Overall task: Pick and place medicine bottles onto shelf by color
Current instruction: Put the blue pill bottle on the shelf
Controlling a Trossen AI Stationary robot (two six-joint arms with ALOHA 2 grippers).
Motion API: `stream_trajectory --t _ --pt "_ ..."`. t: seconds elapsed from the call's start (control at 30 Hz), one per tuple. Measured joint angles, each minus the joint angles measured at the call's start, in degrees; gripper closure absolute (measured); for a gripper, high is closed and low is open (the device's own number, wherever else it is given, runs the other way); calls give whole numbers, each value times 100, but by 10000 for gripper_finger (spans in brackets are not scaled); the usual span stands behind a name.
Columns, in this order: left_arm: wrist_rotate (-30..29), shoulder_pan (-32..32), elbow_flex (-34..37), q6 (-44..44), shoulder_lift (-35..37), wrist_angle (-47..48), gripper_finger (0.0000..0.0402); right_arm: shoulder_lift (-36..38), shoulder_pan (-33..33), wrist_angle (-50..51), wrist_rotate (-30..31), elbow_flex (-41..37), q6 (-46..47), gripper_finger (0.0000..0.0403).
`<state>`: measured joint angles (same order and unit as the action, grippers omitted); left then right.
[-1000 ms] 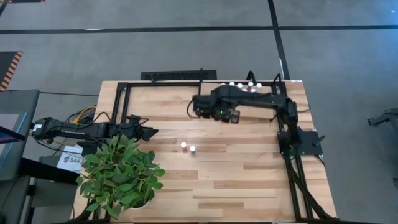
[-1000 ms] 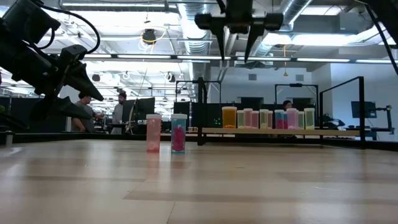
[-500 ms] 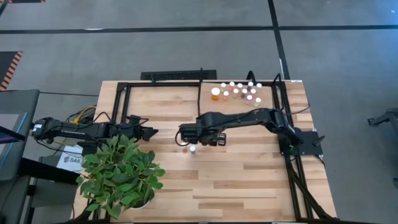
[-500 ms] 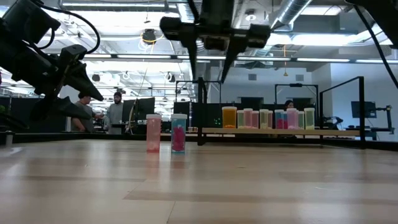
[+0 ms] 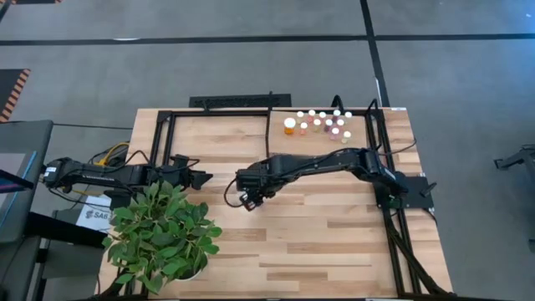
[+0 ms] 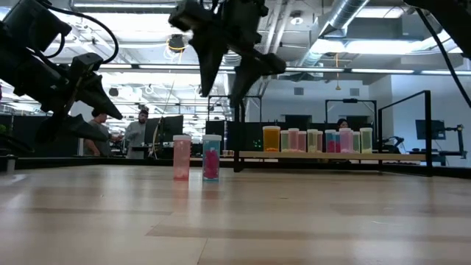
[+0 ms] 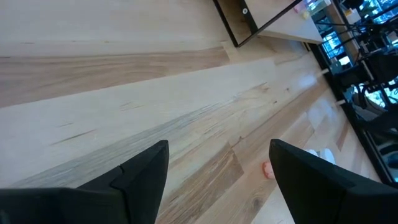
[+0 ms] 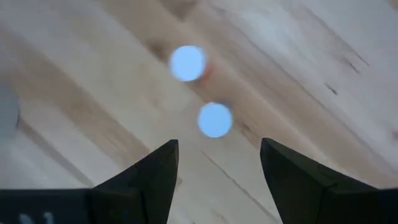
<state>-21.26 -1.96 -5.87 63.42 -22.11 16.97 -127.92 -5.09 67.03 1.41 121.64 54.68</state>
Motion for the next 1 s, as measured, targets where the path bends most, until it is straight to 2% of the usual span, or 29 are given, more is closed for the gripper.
stream_trajectory --t 0.1,0.23,1.0 --pt "0 -1 0 1 0 0 137 0 -100 -93 8 0 -661 152" --pt "0 0 0 2 0 0 137 -104 -205 -118 198 9 -1039 152" --pt "2 -1 0 0 0 -1 137 -905 -165 -315 321 11 -1167 152"
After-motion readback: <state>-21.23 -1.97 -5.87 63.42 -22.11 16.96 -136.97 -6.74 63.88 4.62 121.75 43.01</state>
